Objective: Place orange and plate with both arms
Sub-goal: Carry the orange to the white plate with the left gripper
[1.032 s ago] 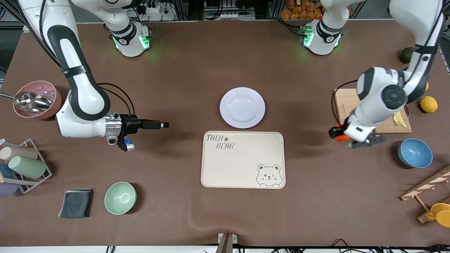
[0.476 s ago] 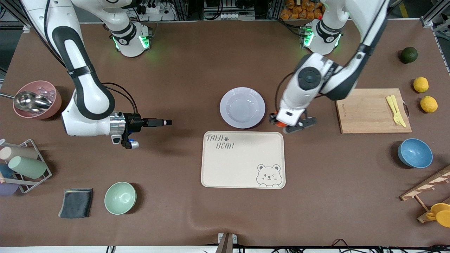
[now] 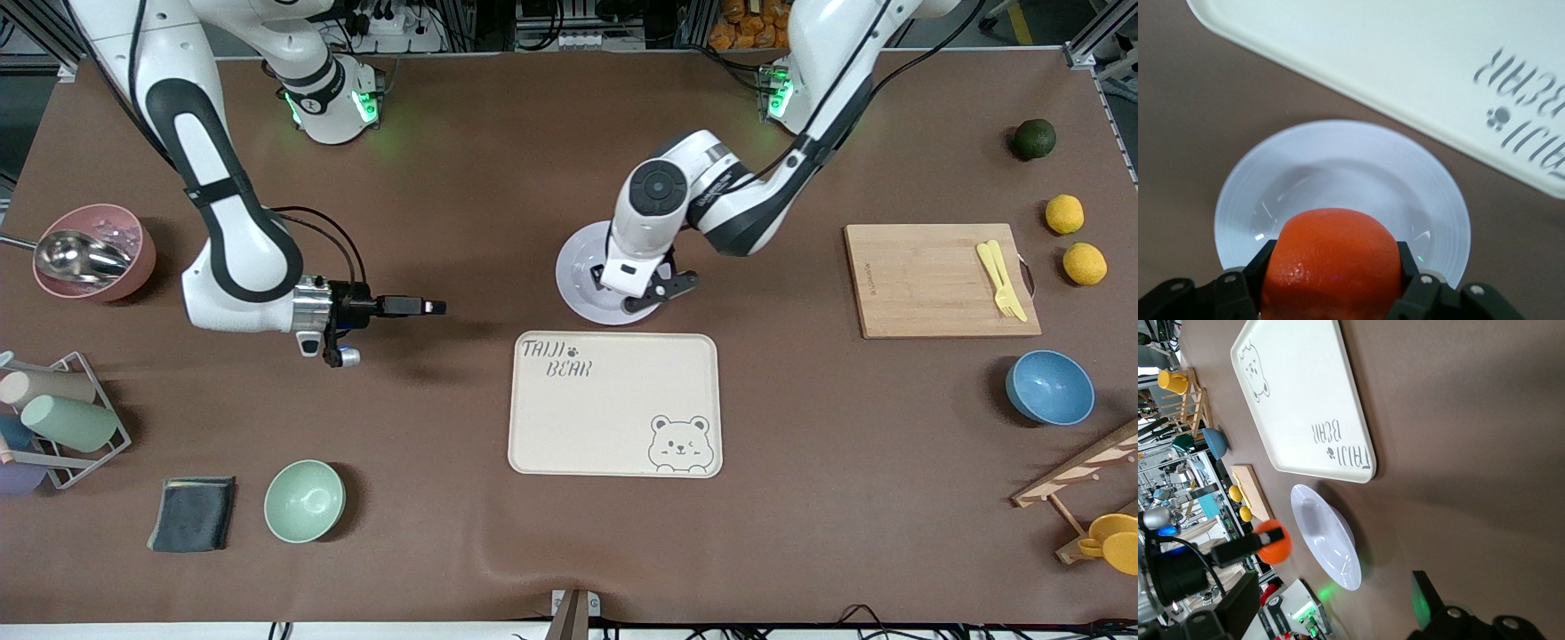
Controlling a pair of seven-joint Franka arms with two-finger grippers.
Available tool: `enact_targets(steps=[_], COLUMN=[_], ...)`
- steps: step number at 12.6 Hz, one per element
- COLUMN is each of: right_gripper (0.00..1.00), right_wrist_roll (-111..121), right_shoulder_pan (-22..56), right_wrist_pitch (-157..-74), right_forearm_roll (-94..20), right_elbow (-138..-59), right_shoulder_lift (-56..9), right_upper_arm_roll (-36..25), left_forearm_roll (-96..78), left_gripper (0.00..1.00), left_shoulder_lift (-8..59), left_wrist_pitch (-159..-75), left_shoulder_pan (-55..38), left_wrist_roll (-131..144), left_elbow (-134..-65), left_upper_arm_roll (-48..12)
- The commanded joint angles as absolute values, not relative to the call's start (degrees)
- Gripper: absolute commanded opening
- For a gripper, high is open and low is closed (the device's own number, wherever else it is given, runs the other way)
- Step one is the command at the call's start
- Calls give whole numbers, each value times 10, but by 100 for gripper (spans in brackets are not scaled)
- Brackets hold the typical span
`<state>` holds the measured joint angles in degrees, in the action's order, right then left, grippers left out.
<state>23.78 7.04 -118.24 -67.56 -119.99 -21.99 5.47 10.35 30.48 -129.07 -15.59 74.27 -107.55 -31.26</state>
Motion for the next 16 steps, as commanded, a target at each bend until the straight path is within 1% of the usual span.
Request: enact_targets(steps=[1, 4, 5, 6, 7, 8, 10, 11, 13, 14, 16], right_gripper=[100, 100, 100, 100, 100, 100, 100, 100, 100, 100, 99], right_wrist_roll=[254, 256, 264, 287, 307, 315, 327, 339, 370, 396, 444], right_shoulder_pan=[92, 143, 158, 165, 164, 164, 174, 191, 214, 226, 235], right_wrist_pitch=[-1226, -1284, -1298, -1299, -1296, -1296, -1296, -1296, -1298, -1298, -1295], right_forearm_roll=[-701, -755, -782, -809, -823, -826, -857, -884, -943, -978, -1029], right_elbow=[-1222, -1240, -1245, -1250, -1255, -1259, -1262, -1262, -1262, -1261, -1259], right_shoulder_lift=[-209, -205, -207, -208, -209, -211, -216, -219, -230, -242, -262], right_upper_arm_roll=[53, 53, 53, 53, 53, 53, 54, 53, 53, 53, 53], left_forearm_roll=[120, 120, 120, 120, 120, 120, 120, 120, 120, 121, 122], left_gripper=[4, 5, 13, 49, 89, 100, 100, 100, 100, 100, 100], left_shoulder_lift=[345, 355, 359, 363, 363, 362, 359, 353, 333, 322, 316], left_wrist_pitch=[-1276, -1263, -1263, -1263, -1263, -1263, -1263, -1262, -1239, -1218, -1158], left_shoulder_pan=[-170, -176, -176, -176, -176, -177, -179, -177, -168, -160, -148], left_wrist_roll=[754, 762, 762, 762, 763, 765, 781, 782, 781, 779, 775], left_elbow=[-1052, -1052, -1052, -1052, -1053, -1054, -1052, -1052, -1043, -1029, -974], left_upper_arm_roll=[-308, -308, -308, -308, -308, -308, -308, -308, -308, -308, -306])
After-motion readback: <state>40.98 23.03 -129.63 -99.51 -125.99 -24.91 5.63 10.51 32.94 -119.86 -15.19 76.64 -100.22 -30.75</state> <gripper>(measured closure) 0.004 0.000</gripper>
